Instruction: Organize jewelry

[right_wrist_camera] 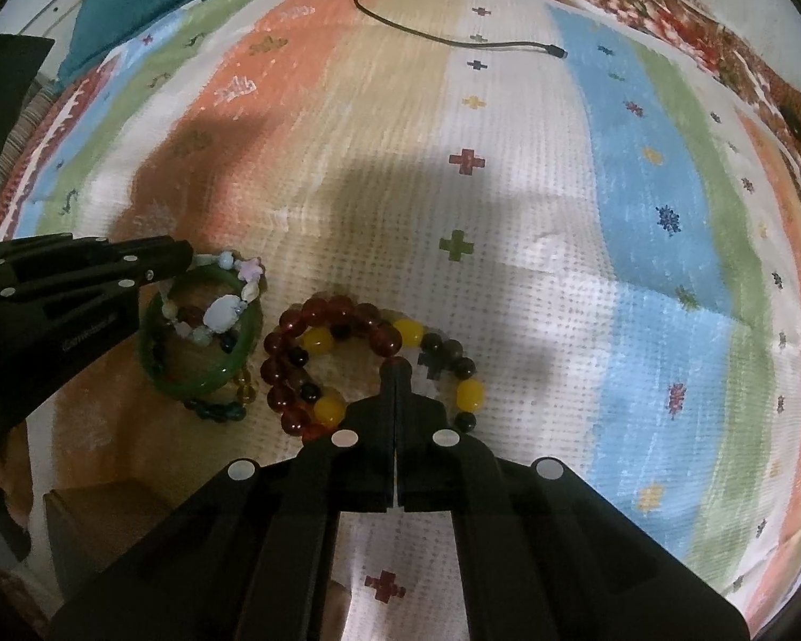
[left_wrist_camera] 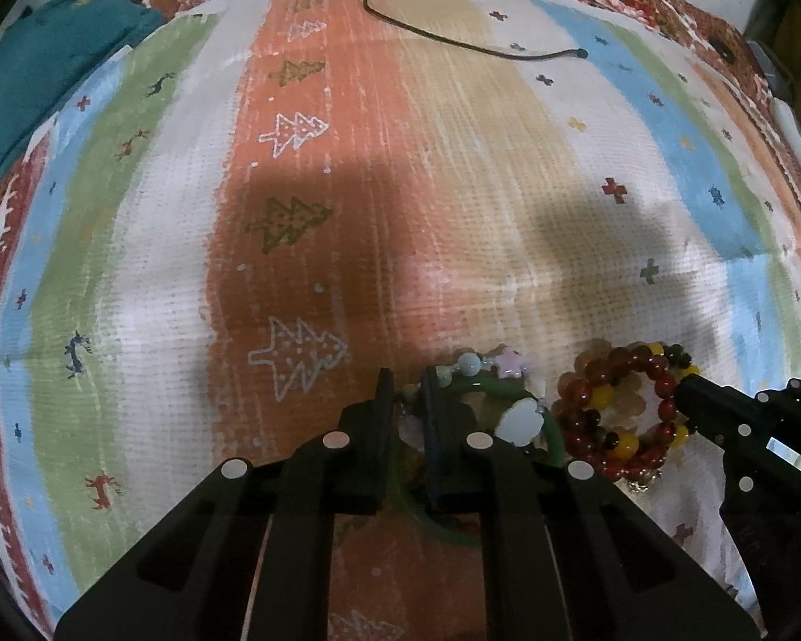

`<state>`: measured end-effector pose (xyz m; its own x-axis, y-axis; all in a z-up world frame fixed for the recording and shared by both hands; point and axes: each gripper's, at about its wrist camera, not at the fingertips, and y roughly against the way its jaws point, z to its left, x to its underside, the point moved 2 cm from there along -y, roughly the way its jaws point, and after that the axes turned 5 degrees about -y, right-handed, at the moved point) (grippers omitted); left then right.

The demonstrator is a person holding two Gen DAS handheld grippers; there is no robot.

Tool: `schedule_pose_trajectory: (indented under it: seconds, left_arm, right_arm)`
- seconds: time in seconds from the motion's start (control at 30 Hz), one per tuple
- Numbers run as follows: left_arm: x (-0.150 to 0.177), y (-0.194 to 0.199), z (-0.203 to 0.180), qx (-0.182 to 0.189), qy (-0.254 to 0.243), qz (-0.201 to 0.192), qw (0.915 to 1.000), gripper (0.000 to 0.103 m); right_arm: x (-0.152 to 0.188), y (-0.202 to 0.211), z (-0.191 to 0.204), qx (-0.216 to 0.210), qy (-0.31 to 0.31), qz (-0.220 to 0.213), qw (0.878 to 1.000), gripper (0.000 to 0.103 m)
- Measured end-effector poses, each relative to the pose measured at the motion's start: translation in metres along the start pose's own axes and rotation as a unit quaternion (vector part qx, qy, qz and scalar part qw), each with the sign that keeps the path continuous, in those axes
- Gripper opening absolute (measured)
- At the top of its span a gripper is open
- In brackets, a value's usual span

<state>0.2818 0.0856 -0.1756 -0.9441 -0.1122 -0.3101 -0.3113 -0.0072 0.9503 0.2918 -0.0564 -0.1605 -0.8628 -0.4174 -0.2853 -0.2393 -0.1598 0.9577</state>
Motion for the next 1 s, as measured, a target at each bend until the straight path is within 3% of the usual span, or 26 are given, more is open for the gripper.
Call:
schedule_pose_trajectory:
  seconds: [0.33,0.57,0.6,0.63,0.67,0.87,1.0]
  left_arm:
    - [-0.004,0.032,-0.007,-0.002,-0.007,-0.031,0.9995,0.01]
    - [-0.001,0.036,-0.01,-0.004,-0.019,-0.033,0.9993,0.01]
    - [-0.001,0.035,-0.009,-0.005,-0.02,-0.032,0.9993,0.01]
    - [0.0,0.035,-0.009,-0.005,-0.02,-0.031,0.9993,0.01]
    - [-0.001,0.034,-0.01,-0.005,-0.021,-0.03,0.9993,0.01]
    - [0.0,0.03,-0.014,-0.009,-0.03,-0.026,0.9992,0.01]
    - [0.001,0.028,-0.014,-0.011,-0.03,-0.023,0.9992,0.01]
  right_arm:
    - [0.0,0.011,0.002,-0.012,-0.004,-0.003,1.0,0.001]
    - [0.001,0.007,-0.005,0.003,-0.024,-0.002,1.0,0.002]
    - [0.001,0.007,-0.006,0.0,-0.026,-0.001,1.0,0.02]
    - [0.001,0.008,-0.006,-0.004,-0.027,-0.004,1.0,0.051]
    - [0.001,0.009,-0.005,-0.006,-0.024,-0.009,1.0,0.054]
    - [-0.002,0.006,-0.004,0.0,-0.028,-0.009,1.0,0.054]
    - [0.0,-0.002,-0.004,-0.006,-0.033,0.005,0.999,0.043]
